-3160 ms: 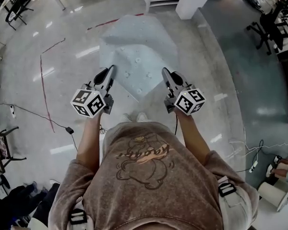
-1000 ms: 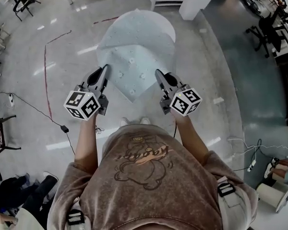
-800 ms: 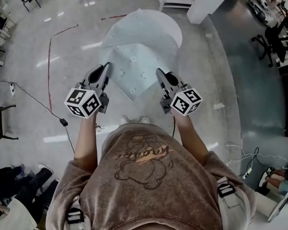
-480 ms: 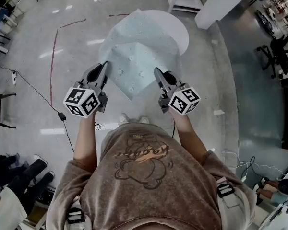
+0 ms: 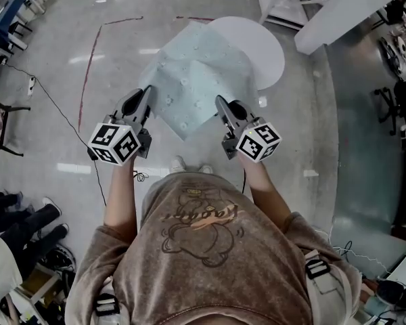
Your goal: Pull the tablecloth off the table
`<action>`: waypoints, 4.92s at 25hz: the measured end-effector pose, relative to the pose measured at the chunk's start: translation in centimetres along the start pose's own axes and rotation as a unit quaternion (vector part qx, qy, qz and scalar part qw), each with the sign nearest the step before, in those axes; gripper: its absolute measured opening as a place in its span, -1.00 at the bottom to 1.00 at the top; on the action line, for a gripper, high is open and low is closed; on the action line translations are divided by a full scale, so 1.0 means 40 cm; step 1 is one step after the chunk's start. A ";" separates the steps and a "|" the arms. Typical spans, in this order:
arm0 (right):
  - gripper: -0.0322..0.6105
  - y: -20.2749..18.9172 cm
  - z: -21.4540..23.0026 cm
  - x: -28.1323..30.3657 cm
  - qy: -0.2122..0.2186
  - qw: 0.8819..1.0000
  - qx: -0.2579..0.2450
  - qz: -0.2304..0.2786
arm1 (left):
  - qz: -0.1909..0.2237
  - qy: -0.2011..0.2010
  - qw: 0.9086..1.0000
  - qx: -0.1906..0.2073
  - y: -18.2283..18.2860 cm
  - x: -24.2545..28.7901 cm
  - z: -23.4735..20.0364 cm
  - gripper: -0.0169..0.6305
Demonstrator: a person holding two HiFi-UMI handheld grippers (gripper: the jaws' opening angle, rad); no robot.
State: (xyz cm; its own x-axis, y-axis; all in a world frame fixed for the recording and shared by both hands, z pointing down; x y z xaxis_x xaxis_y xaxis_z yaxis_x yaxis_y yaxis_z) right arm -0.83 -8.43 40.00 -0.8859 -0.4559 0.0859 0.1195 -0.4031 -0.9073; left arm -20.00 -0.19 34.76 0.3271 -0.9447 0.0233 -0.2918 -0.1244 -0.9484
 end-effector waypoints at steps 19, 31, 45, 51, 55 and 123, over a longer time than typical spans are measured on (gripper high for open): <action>-0.88 -0.072 -0.154 0.176 0.097 0.994 -0.011 -0.042 | 0.024 0.112 0.993 -0.002 0.012 -0.230 -0.096 -0.89; -0.88 -0.099 -0.270 0.271 0.175 0.983 -0.012 -0.059 | 0.044 0.184 0.982 -0.011 0.015 -0.360 -0.136 -0.89; -0.88 -0.108 -0.341 0.326 0.232 0.969 -0.036 -0.073 | 0.071 0.245 0.967 -0.007 0.023 -0.446 -0.137 -0.89; -0.87 -0.119 -0.373 0.339 0.238 0.968 -0.032 -0.079 | 0.073 0.260 0.963 -0.005 0.026 -0.488 -0.137 -0.89; -0.87 -0.134 -0.366 0.345 0.236 0.967 -0.032 -0.092 | 0.071 0.264 0.962 -0.008 0.021 -0.487 -0.138 -0.89; -0.86 0.008 0.163 -0.313 -0.264 0.962 -0.005 0.072 | -0.097 -0.166 0.981 0.002 -0.136 0.259 0.188 -0.89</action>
State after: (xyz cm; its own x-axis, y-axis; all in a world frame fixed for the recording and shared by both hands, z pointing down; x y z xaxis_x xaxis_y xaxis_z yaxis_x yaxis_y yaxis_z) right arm 13.23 -8.03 41.31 -0.5093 -0.8468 0.1534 0.2168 -0.2987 -0.9294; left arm -8.27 -7.01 37.78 0.6510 -0.7525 0.0997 -0.1915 -0.2899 -0.9377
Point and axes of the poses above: the fingertips, and each gripper's own axes: x forward along the fingers, z to its right, y out of its top, the point moved 2 cm from there along -x, backward along the fingers, and after that the axes turned 9 degrees about -y, right-handed, at the moved point
